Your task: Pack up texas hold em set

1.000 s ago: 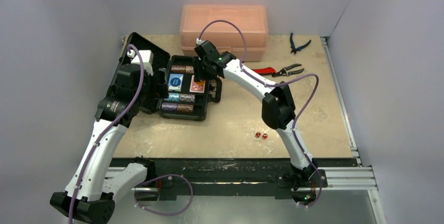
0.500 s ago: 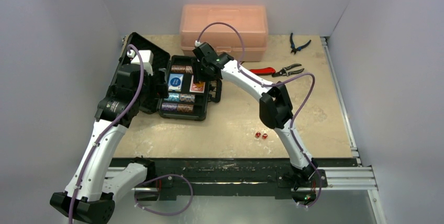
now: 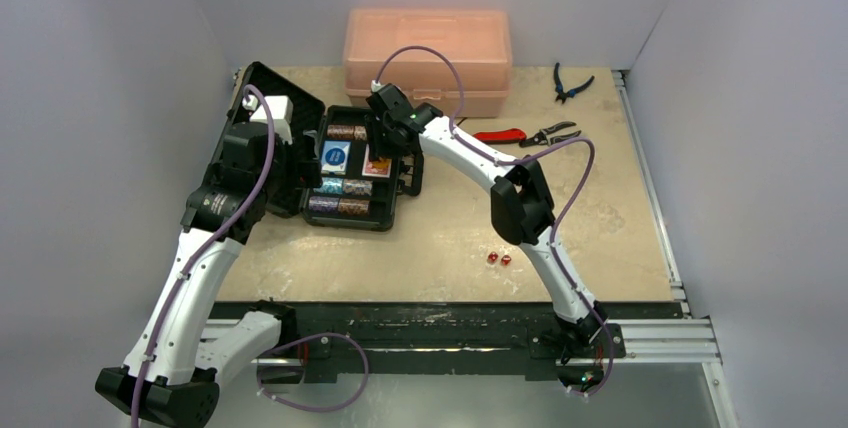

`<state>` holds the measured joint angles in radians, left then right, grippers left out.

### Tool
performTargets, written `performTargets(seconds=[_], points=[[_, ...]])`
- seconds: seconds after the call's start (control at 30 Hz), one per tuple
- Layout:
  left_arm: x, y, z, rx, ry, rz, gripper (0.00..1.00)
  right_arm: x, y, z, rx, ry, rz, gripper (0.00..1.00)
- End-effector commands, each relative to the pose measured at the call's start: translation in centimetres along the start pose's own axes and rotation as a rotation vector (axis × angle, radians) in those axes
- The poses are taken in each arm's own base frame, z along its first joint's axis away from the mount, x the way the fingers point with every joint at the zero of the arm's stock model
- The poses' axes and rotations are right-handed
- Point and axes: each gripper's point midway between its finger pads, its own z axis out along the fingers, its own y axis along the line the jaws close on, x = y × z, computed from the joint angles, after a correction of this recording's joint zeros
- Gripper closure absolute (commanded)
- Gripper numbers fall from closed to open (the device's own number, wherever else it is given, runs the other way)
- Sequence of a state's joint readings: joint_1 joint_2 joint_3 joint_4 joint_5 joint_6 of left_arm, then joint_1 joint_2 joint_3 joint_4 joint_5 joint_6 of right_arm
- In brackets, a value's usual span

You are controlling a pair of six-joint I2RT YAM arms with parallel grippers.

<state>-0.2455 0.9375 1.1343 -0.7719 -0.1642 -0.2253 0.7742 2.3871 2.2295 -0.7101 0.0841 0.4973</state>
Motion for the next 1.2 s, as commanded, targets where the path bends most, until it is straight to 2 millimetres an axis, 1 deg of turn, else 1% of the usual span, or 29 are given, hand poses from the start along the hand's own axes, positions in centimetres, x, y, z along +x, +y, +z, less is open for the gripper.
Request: performTargets(seconds=[0.0,0.1,0.23,0.43,0.53,0.67,0.83,1.0,1.17], points=[[-0.90,-0.25,-0.35,0.009,-0.043,-0.016,0.08,-1.38,1.15,-0.41,-0.022,-0.045,0.007,1.00],[-0.91,-0.25,-0.35,0.009,-0.042,-0.013,0.08,-1.32,1.11,-0.29,-0.022,-0.043,0.008,1.00],[-0.90,-0.25,-0.31,0.009,-0.042,-0.013,0.08,-1.26,1.24,-0.18,-0.030,-0.043,0.007,0.92],[-0.91,-0.25,-0.34,0.008,-0.043,-0.014,0.08,-1.26,1.37,-0.03,-0.038,-0.044,0.006,0.85],[-0.93,-0.21,-0.36,0.006,-0.044,-0.013,0.08,-1.24,1.38,0.05,-0.038,-0.046,0.008,0.77],[-0.90,-0.18,-0.36,0.005,-0.043,-0.013,0.08,-1.30,1.49,0.00,-0.045,-0.050,0.008,0.72],[-0.92,-0.14,-0.38,0.003,-0.044,-0.015,0.08,-1.25,1.55,0.06,-0.048,-0.050,0.008,0.64],[-0.94,-0.16,-0.39,0.004,-0.045,-0.014,0.08,-1.08,1.48,0.17,-0.045,-0.047,0.012,0.52],[-0.94,-0.14,-0.39,0.003,-0.045,-0.014,0.08,-0.92,1.48,0.28,-0.048,-0.044,0.012,0.43]])
